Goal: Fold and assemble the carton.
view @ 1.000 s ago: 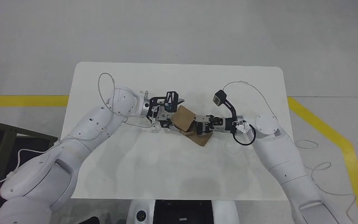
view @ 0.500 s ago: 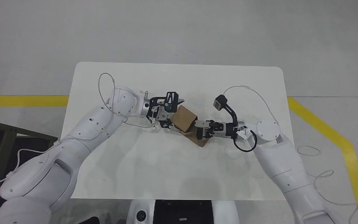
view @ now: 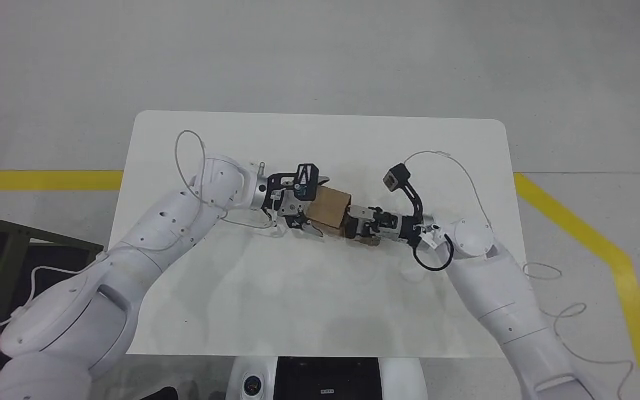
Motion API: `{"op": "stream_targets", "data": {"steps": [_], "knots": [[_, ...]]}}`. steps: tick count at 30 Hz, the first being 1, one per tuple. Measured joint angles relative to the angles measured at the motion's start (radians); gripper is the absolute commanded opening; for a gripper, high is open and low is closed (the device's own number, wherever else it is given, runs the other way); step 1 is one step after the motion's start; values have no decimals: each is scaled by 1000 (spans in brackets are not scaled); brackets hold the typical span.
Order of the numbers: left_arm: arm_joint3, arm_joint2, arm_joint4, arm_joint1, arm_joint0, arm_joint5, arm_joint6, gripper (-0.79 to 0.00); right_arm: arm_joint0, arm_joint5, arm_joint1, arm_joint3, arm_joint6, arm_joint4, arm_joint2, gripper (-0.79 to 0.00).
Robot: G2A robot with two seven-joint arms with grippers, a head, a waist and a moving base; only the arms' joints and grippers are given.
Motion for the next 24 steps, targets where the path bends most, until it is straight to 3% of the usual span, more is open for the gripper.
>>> {"op": "stream_targets", "data": {"steps": [24], "knots": [[-10,-5,-4,5,9,0,-10,0,152,-55,-49,214,92,66,-101,0]]}}
